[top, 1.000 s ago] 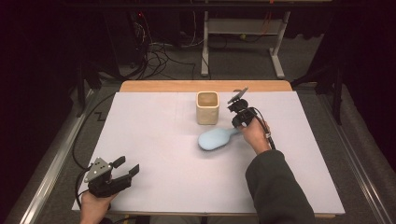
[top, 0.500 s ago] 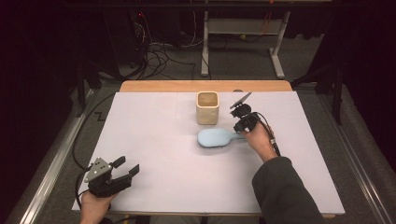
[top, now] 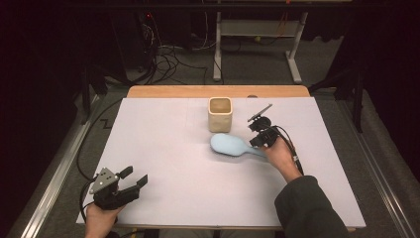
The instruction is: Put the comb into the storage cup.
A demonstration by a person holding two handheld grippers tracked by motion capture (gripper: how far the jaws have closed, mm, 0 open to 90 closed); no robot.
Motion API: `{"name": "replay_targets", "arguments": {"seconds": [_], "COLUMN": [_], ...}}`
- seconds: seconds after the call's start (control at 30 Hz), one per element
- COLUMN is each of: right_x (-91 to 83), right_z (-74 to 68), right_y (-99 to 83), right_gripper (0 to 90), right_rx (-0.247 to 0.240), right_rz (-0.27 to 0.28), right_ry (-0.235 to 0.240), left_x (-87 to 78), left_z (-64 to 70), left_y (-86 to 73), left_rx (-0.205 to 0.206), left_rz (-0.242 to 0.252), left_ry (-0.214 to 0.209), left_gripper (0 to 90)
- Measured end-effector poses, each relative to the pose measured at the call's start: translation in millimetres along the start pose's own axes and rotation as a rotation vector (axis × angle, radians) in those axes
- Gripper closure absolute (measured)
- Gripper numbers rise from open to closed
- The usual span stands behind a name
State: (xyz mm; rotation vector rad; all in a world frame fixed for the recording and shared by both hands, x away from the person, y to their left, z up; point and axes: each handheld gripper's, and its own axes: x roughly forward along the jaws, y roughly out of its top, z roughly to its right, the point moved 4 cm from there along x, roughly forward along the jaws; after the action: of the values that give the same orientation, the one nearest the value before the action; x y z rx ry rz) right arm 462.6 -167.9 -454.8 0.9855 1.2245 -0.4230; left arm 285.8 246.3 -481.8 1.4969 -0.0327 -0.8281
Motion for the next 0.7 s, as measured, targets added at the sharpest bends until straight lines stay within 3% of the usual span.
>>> {"name": "replay_targets", "arguments": {"seconds": [0.7], "right_x": [-14.9], "right_z": [-11.5], "right_y": [-25.3], "right_gripper": [90.0], "right_rx": [-0.018], "right_rz": [0.044], "right_ry": [0.055], "left_x": [-0.9], "left_z": [-1.7], "left_y": [-0.8], "left_rx": [-0.011], "left_rz": [0.001], "left_ry": [0.004], "left_gripper": [33.6]}}
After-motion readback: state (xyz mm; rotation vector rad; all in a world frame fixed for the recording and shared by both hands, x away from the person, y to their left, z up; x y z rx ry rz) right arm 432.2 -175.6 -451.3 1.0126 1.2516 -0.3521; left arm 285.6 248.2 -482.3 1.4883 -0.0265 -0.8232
